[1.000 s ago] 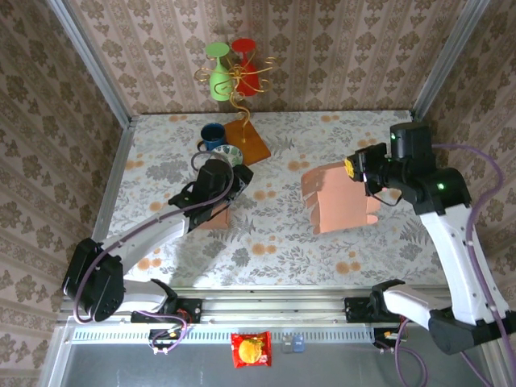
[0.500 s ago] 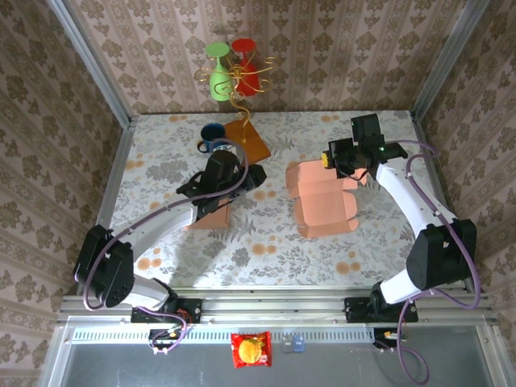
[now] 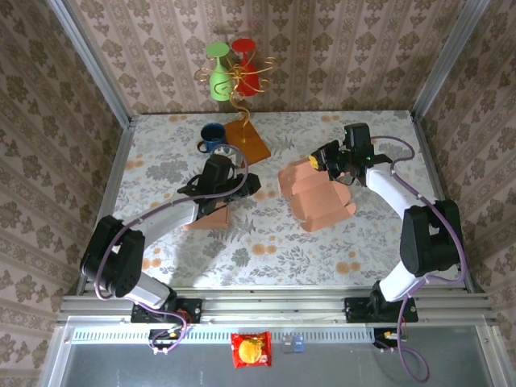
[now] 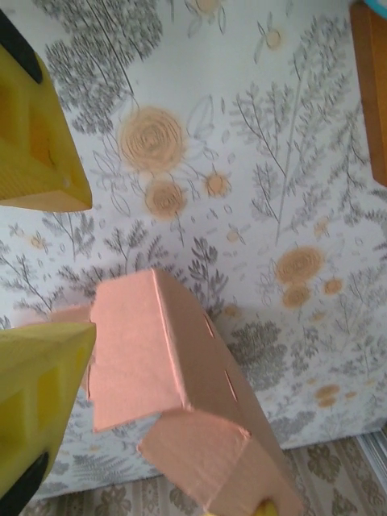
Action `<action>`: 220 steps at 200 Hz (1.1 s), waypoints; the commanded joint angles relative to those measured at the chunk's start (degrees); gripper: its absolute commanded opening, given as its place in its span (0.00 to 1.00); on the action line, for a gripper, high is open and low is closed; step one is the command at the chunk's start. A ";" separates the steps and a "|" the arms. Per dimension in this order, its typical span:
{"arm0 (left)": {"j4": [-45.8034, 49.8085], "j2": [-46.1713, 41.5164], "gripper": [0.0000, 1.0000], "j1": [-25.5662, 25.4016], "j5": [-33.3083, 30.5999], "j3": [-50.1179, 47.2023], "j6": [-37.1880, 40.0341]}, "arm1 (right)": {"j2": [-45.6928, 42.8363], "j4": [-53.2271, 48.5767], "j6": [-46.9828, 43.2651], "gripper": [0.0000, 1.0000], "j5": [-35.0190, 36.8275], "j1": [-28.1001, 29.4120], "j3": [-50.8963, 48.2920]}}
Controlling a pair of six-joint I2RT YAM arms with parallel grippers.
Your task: Fold the paper box
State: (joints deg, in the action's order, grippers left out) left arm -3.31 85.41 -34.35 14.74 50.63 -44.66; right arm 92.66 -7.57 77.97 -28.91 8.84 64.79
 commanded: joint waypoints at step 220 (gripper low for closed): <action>-12.13 8.53 0.41 0.17 11.80 -5.72 35.60 | 10.26 27.96 -14.86 0.00 -18.32 -2.33 -16.59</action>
State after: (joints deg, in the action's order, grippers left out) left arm -12.80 91.96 -33.21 24.86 42.70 -15.90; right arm 100.01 21.32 65.47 -45.54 6.96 49.76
